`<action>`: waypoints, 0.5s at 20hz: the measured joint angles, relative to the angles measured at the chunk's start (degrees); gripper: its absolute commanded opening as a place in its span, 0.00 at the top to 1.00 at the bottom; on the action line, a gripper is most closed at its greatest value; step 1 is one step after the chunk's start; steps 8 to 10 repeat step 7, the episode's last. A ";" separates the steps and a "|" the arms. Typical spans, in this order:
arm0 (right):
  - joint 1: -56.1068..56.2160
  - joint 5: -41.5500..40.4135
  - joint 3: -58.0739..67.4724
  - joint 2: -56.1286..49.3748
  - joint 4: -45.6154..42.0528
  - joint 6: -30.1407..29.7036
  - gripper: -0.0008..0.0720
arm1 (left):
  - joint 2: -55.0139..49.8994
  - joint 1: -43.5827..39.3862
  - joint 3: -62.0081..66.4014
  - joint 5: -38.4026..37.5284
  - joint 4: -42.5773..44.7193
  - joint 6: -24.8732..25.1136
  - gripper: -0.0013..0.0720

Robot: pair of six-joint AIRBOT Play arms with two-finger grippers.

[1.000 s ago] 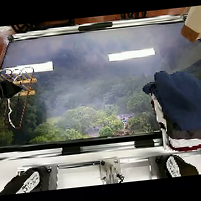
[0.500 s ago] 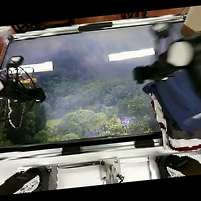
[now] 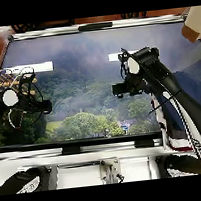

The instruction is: Fold the shirts.

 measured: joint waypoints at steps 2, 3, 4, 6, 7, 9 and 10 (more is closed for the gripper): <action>0.13 0.00 0.00 -0.24 -0.15 0.15 0.23 | 0.11 -0.04 -0.37 0.55 0.04 -0.15 0.14; 0.20 0.00 -0.02 -0.33 -0.07 0.17 0.23 | 0.13 -0.09 -0.48 0.74 0.04 -0.20 0.14; 0.26 0.00 -0.02 -0.42 0.11 0.20 0.23 | 0.17 -0.11 -0.59 0.87 0.02 -0.20 0.14; 0.28 0.00 -0.02 -0.46 0.07 0.24 0.23 | 0.20 -0.11 -0.70 1.01 0.02 -0.22 0.14; 0.28 0.00 -0.02 -0.48 0.07 0.26 0.23 | 0.20 -0.11 -0.72 1.07 0.02 -0.24 0.14; 0.28 0.00 -0.02 -0.48 0.07 0.26 0.23 | 0.20 -0.11 -0.72 1.07 0.02 -0.24 0.14; 0.28 0.00 -0.02 -0.48 0.07 0.26 0.23 | 0.20 -0.11 -0.72 1.07 0.02 -0.24 0.14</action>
